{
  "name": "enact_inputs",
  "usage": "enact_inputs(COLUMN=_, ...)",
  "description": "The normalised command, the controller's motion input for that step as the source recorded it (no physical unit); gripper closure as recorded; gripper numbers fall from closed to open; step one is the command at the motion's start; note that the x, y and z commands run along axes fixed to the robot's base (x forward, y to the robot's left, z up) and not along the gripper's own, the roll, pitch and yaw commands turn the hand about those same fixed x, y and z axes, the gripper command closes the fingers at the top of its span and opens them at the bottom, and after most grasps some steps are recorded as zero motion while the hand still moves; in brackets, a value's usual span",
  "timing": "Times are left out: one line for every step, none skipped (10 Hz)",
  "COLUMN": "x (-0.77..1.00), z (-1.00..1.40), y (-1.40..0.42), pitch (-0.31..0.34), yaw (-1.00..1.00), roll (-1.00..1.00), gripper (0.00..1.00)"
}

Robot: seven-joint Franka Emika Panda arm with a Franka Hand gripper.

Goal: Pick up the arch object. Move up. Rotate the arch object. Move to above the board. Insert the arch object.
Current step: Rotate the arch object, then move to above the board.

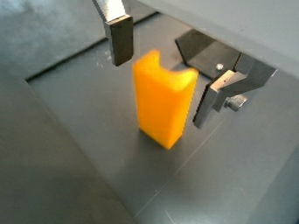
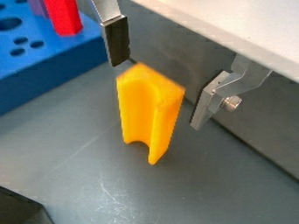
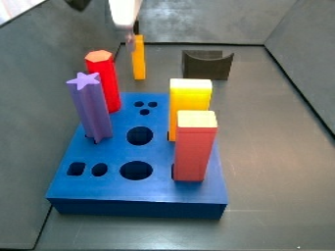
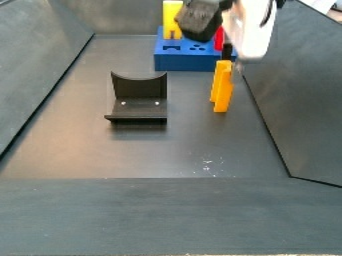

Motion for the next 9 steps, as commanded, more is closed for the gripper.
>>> enact_inputs(x=0.02, z=-0.56, y=0.02, pitch=-0.038, yaw=-0.04, roll=-0.01, gripper=0.00)
enact_inputs(x=0.03, z=-0.38, y=0.02, pitch=-0.033, yaw=-0.04, roll=-0.01, gripper=0.00)
enact_inputs(x=0.03, z=-0.29, y=0.03, pitch=-0.032, yaw=-0.04, roll=-0.01, gripper=0.00)
enact_inputs(x=0.00, z=0.00, y=0.00, pitch=-0.028, yaw=-0.04, roll=0.00, gripper=1.00)
enact_inputs(x=-0.30, z=1.00, y=-0.12, pitch=0.003, yaw=-0.01, roll=-0.03, gripper=1.00)
enact_inputs(x=-0.30, z=1.00, y=-0.12, pitch=0.004, yaw=-0.01, roll=-0.03, gripper=1.00)
enact_inputs(x=-0.28, z=1.00, y=-0.11, pitch=-0.010, yaw=0.01, roll=-0.03, gripper=1.00)
enact_inputs(x=-0.26, z=1.00, y=-0.10, pitch=0.011, yaw=0.02, roll=-0.03, gripper=1.00)
enact_inputs(x=-0.24, z=1.00, y=-0.10, pitch=0.044, yaw=0.03, roll=-0.04, gripper=1.00)
